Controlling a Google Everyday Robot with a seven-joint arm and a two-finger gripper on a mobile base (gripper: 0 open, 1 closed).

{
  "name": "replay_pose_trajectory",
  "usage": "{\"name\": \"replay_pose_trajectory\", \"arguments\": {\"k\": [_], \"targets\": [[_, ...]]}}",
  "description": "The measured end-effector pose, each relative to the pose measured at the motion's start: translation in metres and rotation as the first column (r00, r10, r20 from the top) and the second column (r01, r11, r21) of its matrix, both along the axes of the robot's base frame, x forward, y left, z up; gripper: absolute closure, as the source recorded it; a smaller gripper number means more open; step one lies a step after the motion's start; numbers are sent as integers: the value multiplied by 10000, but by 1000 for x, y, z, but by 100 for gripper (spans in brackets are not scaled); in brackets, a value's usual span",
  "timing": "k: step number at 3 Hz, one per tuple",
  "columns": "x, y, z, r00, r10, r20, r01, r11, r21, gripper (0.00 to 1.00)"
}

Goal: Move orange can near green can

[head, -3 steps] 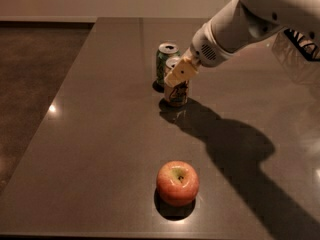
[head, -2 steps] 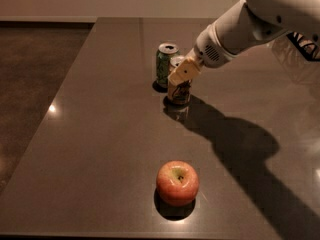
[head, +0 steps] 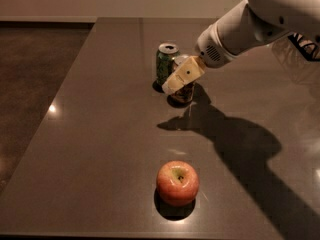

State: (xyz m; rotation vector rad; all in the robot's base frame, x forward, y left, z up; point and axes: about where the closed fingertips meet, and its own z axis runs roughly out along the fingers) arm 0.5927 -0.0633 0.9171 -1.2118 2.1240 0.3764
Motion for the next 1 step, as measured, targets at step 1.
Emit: {"name": "replay_pose_trajectory", "arguments": {"k": [1], "targets": [[0,0,0,10000,1,0,-1,10000,0,0]]}}
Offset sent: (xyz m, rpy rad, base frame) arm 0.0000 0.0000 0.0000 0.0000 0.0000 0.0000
